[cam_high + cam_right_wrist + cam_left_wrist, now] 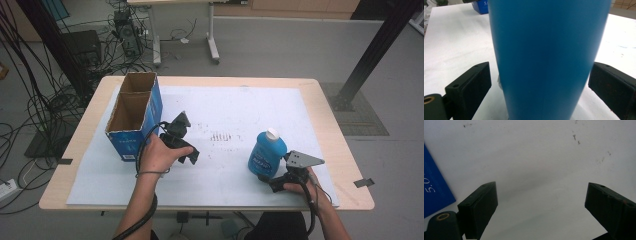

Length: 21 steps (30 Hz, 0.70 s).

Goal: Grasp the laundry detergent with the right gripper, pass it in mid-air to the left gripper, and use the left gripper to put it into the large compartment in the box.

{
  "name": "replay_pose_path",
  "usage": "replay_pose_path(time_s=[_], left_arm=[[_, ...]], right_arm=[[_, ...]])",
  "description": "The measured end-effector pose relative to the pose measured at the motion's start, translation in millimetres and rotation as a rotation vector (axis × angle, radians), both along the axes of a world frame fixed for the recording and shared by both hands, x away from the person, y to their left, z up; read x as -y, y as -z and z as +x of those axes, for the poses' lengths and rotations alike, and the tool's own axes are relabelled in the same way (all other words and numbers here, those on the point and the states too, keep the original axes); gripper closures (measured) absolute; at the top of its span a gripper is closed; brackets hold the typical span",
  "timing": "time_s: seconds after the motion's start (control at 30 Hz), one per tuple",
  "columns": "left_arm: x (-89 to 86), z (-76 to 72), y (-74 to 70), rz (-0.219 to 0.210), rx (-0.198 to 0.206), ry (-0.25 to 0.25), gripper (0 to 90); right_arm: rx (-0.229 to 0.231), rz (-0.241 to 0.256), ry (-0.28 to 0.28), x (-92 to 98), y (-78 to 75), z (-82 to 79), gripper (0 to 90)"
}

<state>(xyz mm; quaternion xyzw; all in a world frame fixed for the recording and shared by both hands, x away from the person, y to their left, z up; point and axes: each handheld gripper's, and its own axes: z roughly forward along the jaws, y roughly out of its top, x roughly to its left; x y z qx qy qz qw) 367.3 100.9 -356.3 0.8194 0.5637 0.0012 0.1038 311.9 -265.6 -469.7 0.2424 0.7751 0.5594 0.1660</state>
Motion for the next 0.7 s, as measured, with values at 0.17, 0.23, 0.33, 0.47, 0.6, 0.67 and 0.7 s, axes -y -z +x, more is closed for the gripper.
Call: replay_pose_path(time_s=[0.17, 0.23, 0.33, 0.47, 0.6, 0.67, 0.7], left_arm=[[-0.9, -0.3, 0.0, 0.003, 0.0, 0.005, 11.5], [-0.8, -0.3, 0.1, 0.001, -0.001, 0.006, 11.5], [-0.3, -0.2, -0.1, -0.002, -0.001, 0.001, 11.5], [0.0, 0.3, -0.7, -0.004, 0.002, 0.003, 11.5], [-0.7, 0.5, -0.6, -0.002, 0.002, 0.005, 11.5], [-0.8, 0.5, -0.5, -0.003, 0.001, 0.005, 11.5], [-0.9, 0.5, -0.3, -0.003, 0.001, 0.005, 11.5]], right_arm=[[0.0, 0.0, -0.007, -3.0, 0.0, 2.1, 4.3], [-0.001, -0.001, -0.005, -3.2, 0.0, 2.5, 4.3], [0.003, 0.005, -0.004, -4.0, 0.1, 3.6, 4.3], [0.005, 0.014, -0.007, -5.8, 0.1, 4.6, 4.3], [0.009, 0.019, -0.004, -7.5, 0.2, 6.1, 3.8], [0.013, 0.023, -0.006, -8.3, 0.2, 6.8, 3.4], [0.015, 0.024, -0.007, -8.6, 0.2, 7.1, 3.3]])
